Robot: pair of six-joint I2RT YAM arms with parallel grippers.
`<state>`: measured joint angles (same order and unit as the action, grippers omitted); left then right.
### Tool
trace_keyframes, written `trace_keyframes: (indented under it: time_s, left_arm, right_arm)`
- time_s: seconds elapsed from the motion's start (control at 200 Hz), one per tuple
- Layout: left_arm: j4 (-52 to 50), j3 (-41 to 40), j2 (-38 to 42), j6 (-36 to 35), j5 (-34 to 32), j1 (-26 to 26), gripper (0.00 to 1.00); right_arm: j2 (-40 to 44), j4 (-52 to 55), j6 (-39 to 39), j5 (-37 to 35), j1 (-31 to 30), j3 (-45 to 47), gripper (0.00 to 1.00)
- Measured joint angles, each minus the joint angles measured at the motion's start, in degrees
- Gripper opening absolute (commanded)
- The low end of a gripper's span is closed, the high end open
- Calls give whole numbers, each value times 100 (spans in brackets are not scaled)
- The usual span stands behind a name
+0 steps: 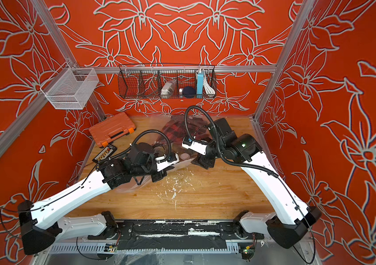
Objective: Place the folded shirt into the vacuum bag
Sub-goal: Close the vacuum bag at the center of the board.
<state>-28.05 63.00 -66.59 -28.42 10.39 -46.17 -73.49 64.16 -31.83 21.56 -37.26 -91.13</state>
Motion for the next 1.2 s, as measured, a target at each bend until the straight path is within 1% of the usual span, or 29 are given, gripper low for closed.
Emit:
trace_keyframes:
  time_s: [0.155,0.23,0.315,0.4,0.595,0.761,0.896,1.036,1.196]
  left_arm:
    - [-2,0,0,-13,15,0,0]
    - [-9,4,0,-13,17,0,0]
    - [-46,48,-2,-7,15,0,0]
    - [-72,111,-11,42,4,0,0]
    - [-98,131,-39,334,-103,0,0]
    - [-98,142,-55,586,-221,-2,0]
    - [-72,155,-79,761,-345,-24,0]
    - [-39,155,-175,966,-422,-59,3]
    - [-96,214,-302,1202,-413,-79,6]
  right_arm:
    - [-120,59,-46,-13,-133,0,64]
    - [-164,59,-50,-11,-138,9,57]
    - [-162,37,-26,-15,-138,101,46]
    - [-120,-66,26,-48,-140,295,30]
    - [103,-577,295,-142,-166,872,0]
    - [267,-892,422,-280,-186,1121,0]
    - [382,-1106,437,-535,-225,1241,0]
    - [476,-1276,439,-776,-236,1414,0]
    - [612,-1425,472,-824,-170,1591,0]
